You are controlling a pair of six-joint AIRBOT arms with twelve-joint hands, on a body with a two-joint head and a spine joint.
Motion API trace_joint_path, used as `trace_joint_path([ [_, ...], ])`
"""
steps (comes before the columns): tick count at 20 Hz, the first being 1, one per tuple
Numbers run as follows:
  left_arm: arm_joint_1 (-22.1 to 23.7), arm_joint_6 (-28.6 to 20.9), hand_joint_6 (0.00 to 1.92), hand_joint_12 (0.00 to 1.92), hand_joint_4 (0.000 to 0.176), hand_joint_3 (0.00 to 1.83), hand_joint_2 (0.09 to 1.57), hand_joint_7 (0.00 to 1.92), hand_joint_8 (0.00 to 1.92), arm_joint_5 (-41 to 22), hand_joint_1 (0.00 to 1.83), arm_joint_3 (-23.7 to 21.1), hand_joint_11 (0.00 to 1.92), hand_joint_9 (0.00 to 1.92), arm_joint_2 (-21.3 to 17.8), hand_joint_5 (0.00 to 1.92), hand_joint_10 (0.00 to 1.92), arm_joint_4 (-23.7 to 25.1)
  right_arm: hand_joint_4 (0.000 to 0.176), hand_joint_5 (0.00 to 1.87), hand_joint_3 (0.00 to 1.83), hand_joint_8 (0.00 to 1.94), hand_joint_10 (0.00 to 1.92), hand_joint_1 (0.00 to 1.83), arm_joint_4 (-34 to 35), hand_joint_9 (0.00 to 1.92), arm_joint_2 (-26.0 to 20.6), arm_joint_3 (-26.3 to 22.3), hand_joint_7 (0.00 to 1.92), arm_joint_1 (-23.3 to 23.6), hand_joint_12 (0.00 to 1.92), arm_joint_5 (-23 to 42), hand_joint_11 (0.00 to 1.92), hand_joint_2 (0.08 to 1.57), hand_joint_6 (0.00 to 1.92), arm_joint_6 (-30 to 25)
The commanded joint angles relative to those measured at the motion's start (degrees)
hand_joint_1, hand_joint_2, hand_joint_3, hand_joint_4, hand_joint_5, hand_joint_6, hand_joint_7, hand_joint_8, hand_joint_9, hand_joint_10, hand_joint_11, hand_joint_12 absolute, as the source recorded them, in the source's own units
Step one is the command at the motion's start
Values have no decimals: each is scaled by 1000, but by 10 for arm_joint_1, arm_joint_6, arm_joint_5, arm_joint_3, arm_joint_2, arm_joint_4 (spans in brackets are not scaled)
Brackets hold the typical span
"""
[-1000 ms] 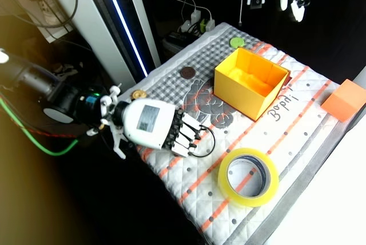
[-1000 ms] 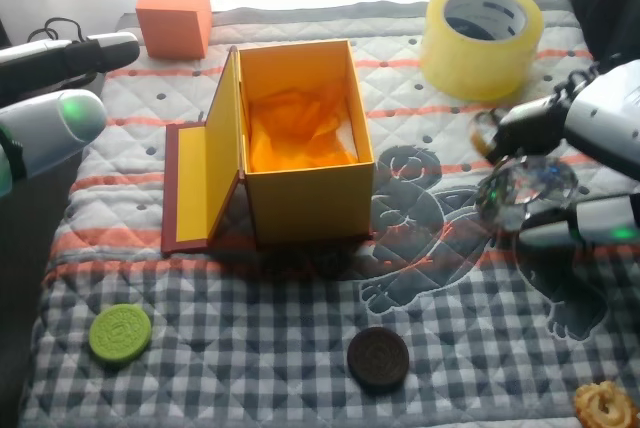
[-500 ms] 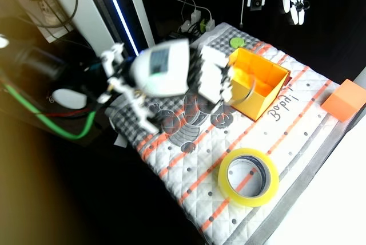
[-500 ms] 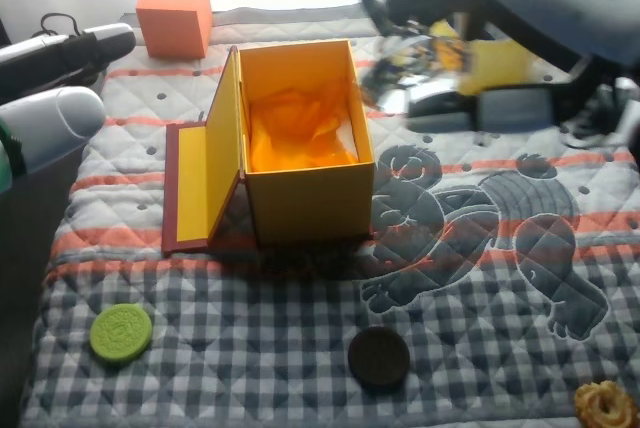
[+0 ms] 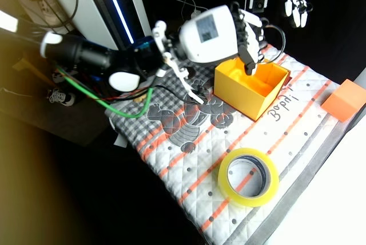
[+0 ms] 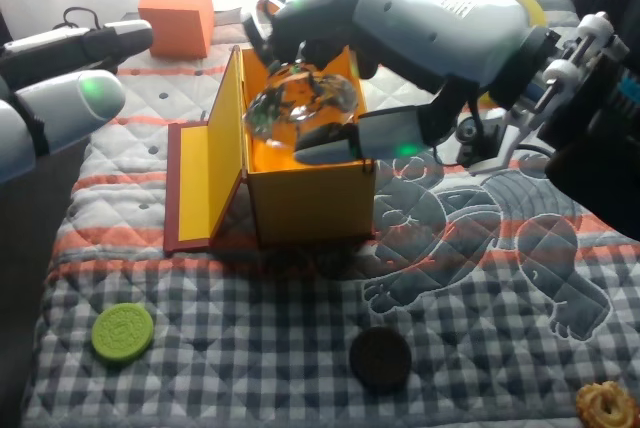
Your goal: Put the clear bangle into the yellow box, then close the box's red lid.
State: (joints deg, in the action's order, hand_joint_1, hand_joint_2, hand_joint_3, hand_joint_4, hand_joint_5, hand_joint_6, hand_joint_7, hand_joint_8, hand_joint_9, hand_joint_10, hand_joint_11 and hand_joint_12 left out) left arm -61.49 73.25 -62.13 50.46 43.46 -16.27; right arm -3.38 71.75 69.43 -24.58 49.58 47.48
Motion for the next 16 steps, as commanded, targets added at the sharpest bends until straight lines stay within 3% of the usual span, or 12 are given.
trace_joint_path([
  [1,7,-5,0,473,144,0,1242,319,1,-69,51,3,0,314,1,375,2,2,0,932,0,867,10,1264,18,1414,-6,2,1149,6,879,95,1101,1096,900,-5],
  [3,7,-5,0,550,143,2,1245,323,0,-69,54,3,0,323,2,386,0,1,0,840,0,171,1,1041,27,1270,-6,2,1146,0,966,95,894,1192,1187,-5],
  [4,7,-5,0,555,148,3,1247,319,0,-67,39,2,0,322,2,380,0,1,0,817,1,47,0,738,30,1126,-6,2,1075,-2,995,95,633,1219,478,-5],
  [5,7,-5,0,559,155,1,1244,310,0,-67,52,2,0,316,2,378,0,1,0,790,0,10,1,477,31,911,-6,1,943,-2,1050,95,351,1225,140,-5],
  [6,7,-5,0,541,156,1,1247,307,0,-67,56,2,0,310,2,373,0,1,0,756,0,1,0,359,31,810,-6,0,865,-2,1137,96,220,1216,33,-5],
  [9,7,-6,2,549,153,2,1252,304,1,-69,40,2,0,309,1,376,2,1,0,422,0,0,0,25,31,604,-6,-3,578,-2,1425,97,90,1164,0,-3],
  [10,7,-6,2,573,152,0,1249,302,1,-69,38,2,0,310,1,383,1,1,0,351,0,0,0,4,31,556,-6,-4,507,-2,1439,97,61,1131,0,-1],
  [12,8,-6,0,593,151,0,1246,305,1,-69,27,2,1,314,1,382,2,2,0,196,0,6,3,0,31,337,-6,-4,277,-2,1194,98,1,1097,3,0],
  [13,8,-10,0,583,157,0,1246,293,0,-67,29,1,0,301,1,371,0,5,0,155,0,2,7,0,31,341,-6,-4,249,-2,1217,100,8,1070,0,0],
  [14,8,-19,6,582,146,1,1249,296,2,-66,32,2,0,304,1,384,2,10,0,124,0,0,4,0,31,335,-8,-6,226,-2,1220,105,15,1058,0,0],
  [15,8,-28,8,579,148,0,1243,312,7,-66,73,2,0,326,1,393,9,16,0,88,0,18,590,0,32,414,-12,-8,460,-2,1651,111,181,1073,0,0],
  [16,8,-45,3,522,152,0,1242,312,4,-68,64,1,0,328,-1,387,6,27,0,91,1,10,696,0,32,484,-32,-15,491,-2,1668,124,327,1086,2,0],
])
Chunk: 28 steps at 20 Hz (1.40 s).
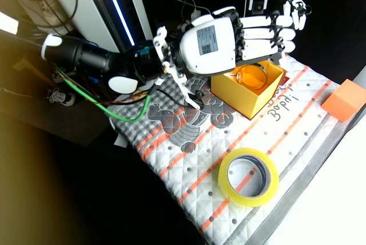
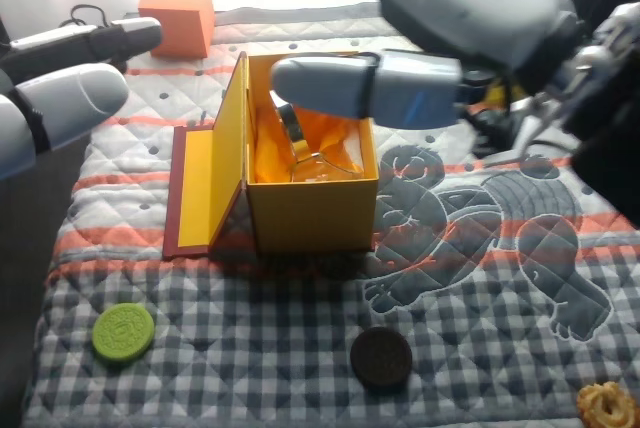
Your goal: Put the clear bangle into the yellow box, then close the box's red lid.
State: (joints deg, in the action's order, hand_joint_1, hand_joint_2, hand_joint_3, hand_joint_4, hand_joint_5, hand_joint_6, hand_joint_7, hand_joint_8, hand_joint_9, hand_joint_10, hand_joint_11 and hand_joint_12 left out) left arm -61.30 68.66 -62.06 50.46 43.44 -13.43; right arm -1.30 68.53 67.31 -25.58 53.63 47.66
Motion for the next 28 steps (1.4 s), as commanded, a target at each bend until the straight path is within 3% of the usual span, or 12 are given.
trace_joint_path([
  [1,6,-21,1,451,156,1,1245,332,6,-70,50,-1,0,341,-4,383,7,17,0,98,2,2,571,0,13,448,-18,-3,479,-3,1635,104,281,1040,0,-2],
  [2,6,-43,0,391,141,3,1256,342,5,-69,64,-3,0,356,-8,362,8,37,0,74,1,3,618,0,19,421,-33,-10,507,-14,1690,121,206,1050,0,-2],
  [3,3,-66,0,684,2,0,1311,398,1,-66,105,-8,4,441,-15,330,1,61,0,103,0,0,184,0,31,363,-53,-20,451,-34,1242,149,12,1097,0,-2],
  [5,-5,-92,0,749,0,8,1358,390,0,-58,165,-21,55,424,-30,320,0,101,0,140,1,5,126,0,53,395,-76,-33,472,-65,1258,193,2,1106,5,-2],
  [6,-10,-119,0,765,0,13,1385,376,0,-50,142,-27,77,400,-39,318,0,132,0,134,5,6,109,0,63,421,-88,-40,485,-85,1383,219,0,1146,2,-2],
  [7,-11,-147,0,623,0,1,1456,322,0,-40,67,-27,101,328,-40,314,0,158,0,170,0,8,18,0,71,270,-96,-45,288,-100,1061,237,0,1094,2,-2],
  [10,-10,-218,0,469,0,0,1452,369,0,6,53,-19,204,377,-29,308,0,231,0,138,2,21,33,0,87,345,-110,-61,395,-136,1058,279,0,1138,0,-2],
  [16,24,-228,0,180,0,0,1407,360,0,119,4,11,395,416,23,346,0,282,0,155,0,0,27,0,90,405,-114,-65,410,-146,1057,286,0,1137,0,-2],
  [17,35,-228,0,124,0,0,1396,260,0,149,0,22,346,340,37,243,0,291,0,153,3,8,33,0,90,429,-114,-65,429,-148,1057,286,0,1145,0,-2],
  [20,44,-228,2,92,0,0,1367,252,2,188,8,40,326,308,59,257,0,293,5,136,5,1,25,0,94,435,-118,-68,416,-153,1079,286,0,1154,0,-2],
  [24,44,-227,0,81,0,0,1343,248,0,220,0,50,342,315,64,244,0,289,0,135,4,0,16,0,100,439,-121,-71,408,-160,1076,287,0,1165,2,-2],
  [28,37,-187,2,59,0,0,1329,212,4,223,35,49,307,271,60,210,7,247,0,133,1,0,10,0,107,437,-122,-74,393,-168,1051,287,0,1162,0,-2],
])
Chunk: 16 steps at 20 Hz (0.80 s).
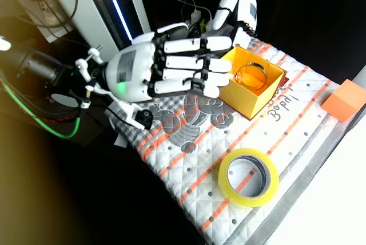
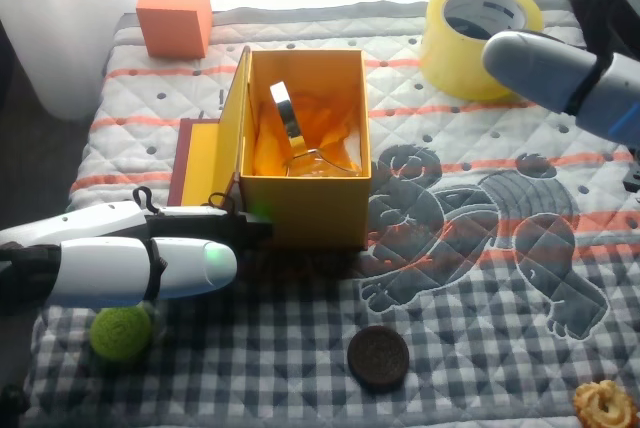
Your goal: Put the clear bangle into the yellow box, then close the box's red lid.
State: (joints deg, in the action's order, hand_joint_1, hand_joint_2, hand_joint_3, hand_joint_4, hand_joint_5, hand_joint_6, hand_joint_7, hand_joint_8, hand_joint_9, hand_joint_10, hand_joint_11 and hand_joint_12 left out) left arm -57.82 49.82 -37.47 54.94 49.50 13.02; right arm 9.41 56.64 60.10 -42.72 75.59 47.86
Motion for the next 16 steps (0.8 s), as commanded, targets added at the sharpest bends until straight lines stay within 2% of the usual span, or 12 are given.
trace_joint_path([
  [1,0,12,2,67,0,0,1322,222,3,-23,73,1,336,294,-5,220,9,-28,0,163,2,4,12,0,0,445,-3,-2,403,3,1048,67,0,1163,12,-4],
  [8,-25,66,0,84,0,0,1316,245,3,-32,159,-14,366,309,-44,225,5,-86,0,169,0,5,8,0,1,454,-2,-3,433,0,1054,67,6,1142,1,-4],
  [10,-27,90,2,46,0,2,1325,221,0,-36,87,-14,281,248,-47,225,0,-111,0,170,2,5,9,0,2,460,0,-3,437,0,1056,67,16,1155,2,-4],
  [13,-27,121,3,61,0,0,1321,210,1,-57,106,-15,322,263,-47,218,6,-149,0,172,10,10,9,0,6,463,-1,-3,453,-4,1054,67,19,1176,2,-4],
  [16,-32,142,1,34,0,1,1321,178,0,-93,88,-18,265,228,-47,204,0,-185,4,178,2,2,1,0,9,457,-2,-4,448,-5,1016,67,18,1189,0,-4],
])
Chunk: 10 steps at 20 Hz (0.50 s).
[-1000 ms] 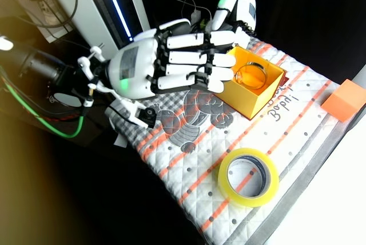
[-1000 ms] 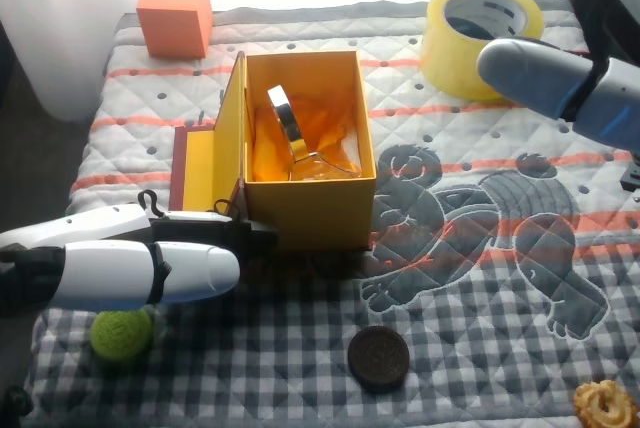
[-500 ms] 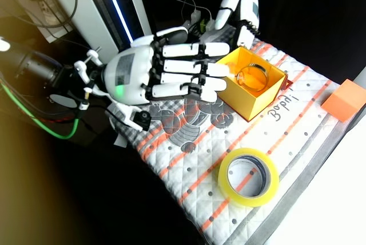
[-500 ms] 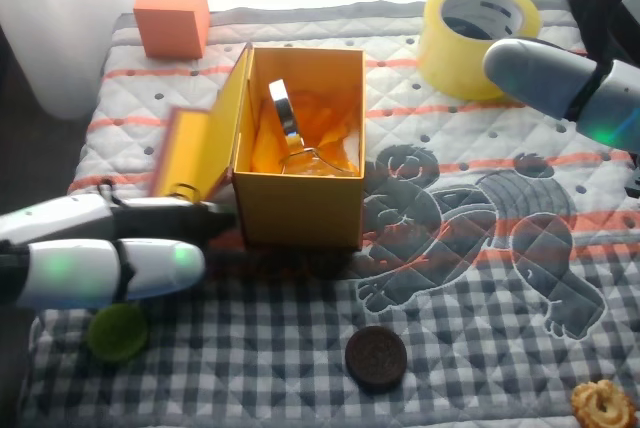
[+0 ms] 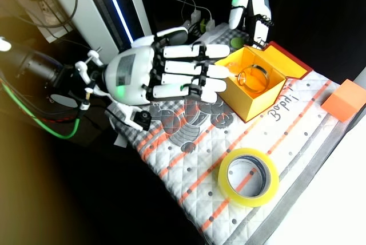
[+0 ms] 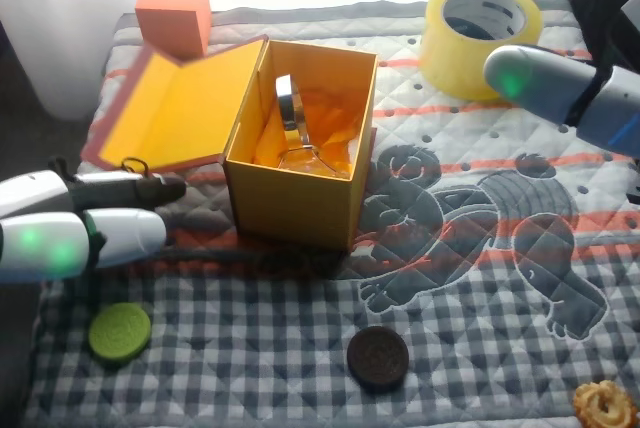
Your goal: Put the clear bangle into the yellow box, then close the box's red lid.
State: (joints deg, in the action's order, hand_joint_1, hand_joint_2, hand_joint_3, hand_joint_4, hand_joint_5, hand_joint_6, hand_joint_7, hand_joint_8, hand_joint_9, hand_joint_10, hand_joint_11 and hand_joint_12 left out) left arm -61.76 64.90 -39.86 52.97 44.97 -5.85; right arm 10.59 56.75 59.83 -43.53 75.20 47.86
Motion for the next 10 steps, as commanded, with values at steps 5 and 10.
trace_joint_path([
  [5,0,13,0,36,0,0,1313,168,0,-173,228,-9,279,236,8,181,0,-59,0,190,2,1,2,0,6,470,-4,-4,468,-6,932,75,52,1198,1,-4],
  [10,40,13,6,17,0,4,1342,137,6,-225,56,-3,235,191,23,121,3,-50,5,218,10,11,12,0,12,496,-5,-6,494,-11,931,77,70,1221,10,-4],
])
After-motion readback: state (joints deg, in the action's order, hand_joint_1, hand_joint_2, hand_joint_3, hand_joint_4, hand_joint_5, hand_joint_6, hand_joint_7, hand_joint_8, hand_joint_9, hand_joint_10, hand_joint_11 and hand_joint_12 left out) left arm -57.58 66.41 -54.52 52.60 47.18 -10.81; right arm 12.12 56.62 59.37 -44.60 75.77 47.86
